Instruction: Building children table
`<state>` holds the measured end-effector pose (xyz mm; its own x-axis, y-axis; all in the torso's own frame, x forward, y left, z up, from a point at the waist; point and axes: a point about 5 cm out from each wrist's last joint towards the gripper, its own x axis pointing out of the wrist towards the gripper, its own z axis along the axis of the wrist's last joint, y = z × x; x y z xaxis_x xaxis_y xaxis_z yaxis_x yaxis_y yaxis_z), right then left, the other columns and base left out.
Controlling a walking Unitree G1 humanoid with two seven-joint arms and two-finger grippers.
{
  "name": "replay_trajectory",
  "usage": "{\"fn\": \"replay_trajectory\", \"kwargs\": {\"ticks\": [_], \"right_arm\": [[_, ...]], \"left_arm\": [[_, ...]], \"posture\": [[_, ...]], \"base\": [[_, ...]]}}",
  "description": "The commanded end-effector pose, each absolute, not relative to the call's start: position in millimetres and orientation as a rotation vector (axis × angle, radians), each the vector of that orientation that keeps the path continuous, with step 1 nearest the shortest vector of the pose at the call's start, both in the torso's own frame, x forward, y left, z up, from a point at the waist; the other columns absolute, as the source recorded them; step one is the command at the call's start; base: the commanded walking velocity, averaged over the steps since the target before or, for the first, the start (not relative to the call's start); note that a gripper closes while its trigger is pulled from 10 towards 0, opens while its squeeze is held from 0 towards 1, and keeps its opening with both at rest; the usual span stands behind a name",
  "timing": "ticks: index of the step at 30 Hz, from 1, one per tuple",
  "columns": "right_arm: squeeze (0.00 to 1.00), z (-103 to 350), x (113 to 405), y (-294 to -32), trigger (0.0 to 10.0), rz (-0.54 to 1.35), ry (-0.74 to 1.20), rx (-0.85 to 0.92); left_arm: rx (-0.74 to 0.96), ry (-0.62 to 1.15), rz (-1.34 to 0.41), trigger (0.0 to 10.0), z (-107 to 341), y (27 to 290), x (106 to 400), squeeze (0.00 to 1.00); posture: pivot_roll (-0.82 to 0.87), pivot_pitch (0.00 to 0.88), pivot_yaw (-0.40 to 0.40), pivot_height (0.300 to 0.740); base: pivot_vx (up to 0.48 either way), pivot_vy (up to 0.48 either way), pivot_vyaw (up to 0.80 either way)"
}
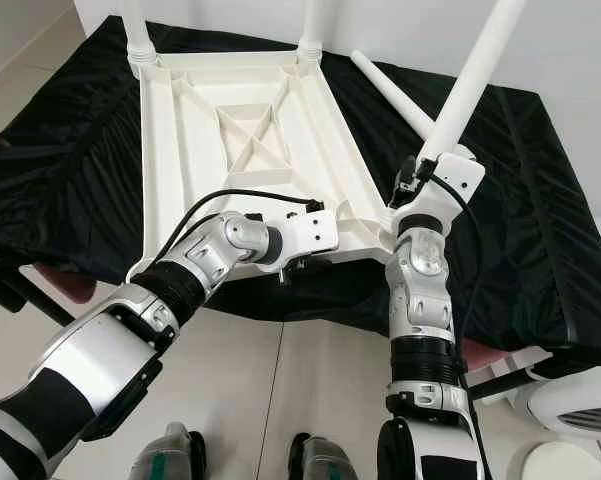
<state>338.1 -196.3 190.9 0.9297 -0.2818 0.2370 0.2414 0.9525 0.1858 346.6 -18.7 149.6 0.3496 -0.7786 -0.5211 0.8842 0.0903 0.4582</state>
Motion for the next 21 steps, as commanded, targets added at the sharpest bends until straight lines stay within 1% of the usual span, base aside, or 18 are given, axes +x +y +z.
{"fn": "replay_trajectory", "kwargs": {"ticks": [1,3,4,11,13,15,17,18,20,21], "right_arm": [[0.00,194,339,-199,10.0,-0.268,-0.284,0.155],[0.00,194,339,-199,10.0,-0.268,-0.284,0.155],[0.00,195,340,-199,10.0,-0.259,-0.288,0.158],[0.00,200,342,-198,10.0,-0.201,-0.320,0.176],[0.00,205,343,-198,10.0,-0.166,-0.345,0.175],[0.00,205,343,-198,10.0,-0.166,-0.345,0.175],[0.00,211,344,-197,10.0,-0.125,-0.366,0.166],[0.00,211,344,-197,10.0,-0.125,-0.366,0.166],[0.00,212,344,-197,10.0,-0.113,-0.372,0.161],[0.00,213,345,-198,10.0,-0.106,-0.372,0.157]], "left_arm": [[0.824,0.221,-1.218,10.0,138,-10,348,1.00],[0.824,0.221,-1.218,10.0,138,-10,348,1.00],[0.829,0.221,-1.218,10.0,138,-9,348,0.00],[0.811,0.211,-1.186,10.0,142,-5,352,0.00],[0.756,0.178,-1.189,10.0,152,-7,352,0.00],[0.756,0.178,-1.189,10.0,152,-7,352,0.00],[0.612,0.102,-1.208,10.0,176,-11,351,0.00],[0.612,0.102,-1.208,10.0,176,-11,351,0.00],[0.515,0.030,-1.226,10.0,196,-13,347,0.00],[0.436,-0.019,-1.223,10.0,212,-14,344,0.00]], "posture": [[0.04,0.065,-0.064,0.740],[0.04,0.065,-0.064,0.740],[0.04,0.063,-0.066,0.740],[0.05,0.056,-0.068,0.740],[0.05,0.053,-0.068,0.740],[0.05,0.053,-0.068,0.740],[0.05,0.051,-0.070,0.740],[0.05,0.051,-0.070,0.740],[0.05,0.051,-0.073,0.740],[0.05,0.050,-0.077,0.740]], "base": [[0.000,0.000,0.00],[0.000,0.000,0.00],[0.000,0.000,0.00],[0.000,0.000,0.00],[0.000,0.000,0.00],[0.000,0.000,0.00],[0.000,0.000,0.00],[0.000,0.000,0.00],[0.000,0.000,0.00],[0.000,0.000,0.00]]}}
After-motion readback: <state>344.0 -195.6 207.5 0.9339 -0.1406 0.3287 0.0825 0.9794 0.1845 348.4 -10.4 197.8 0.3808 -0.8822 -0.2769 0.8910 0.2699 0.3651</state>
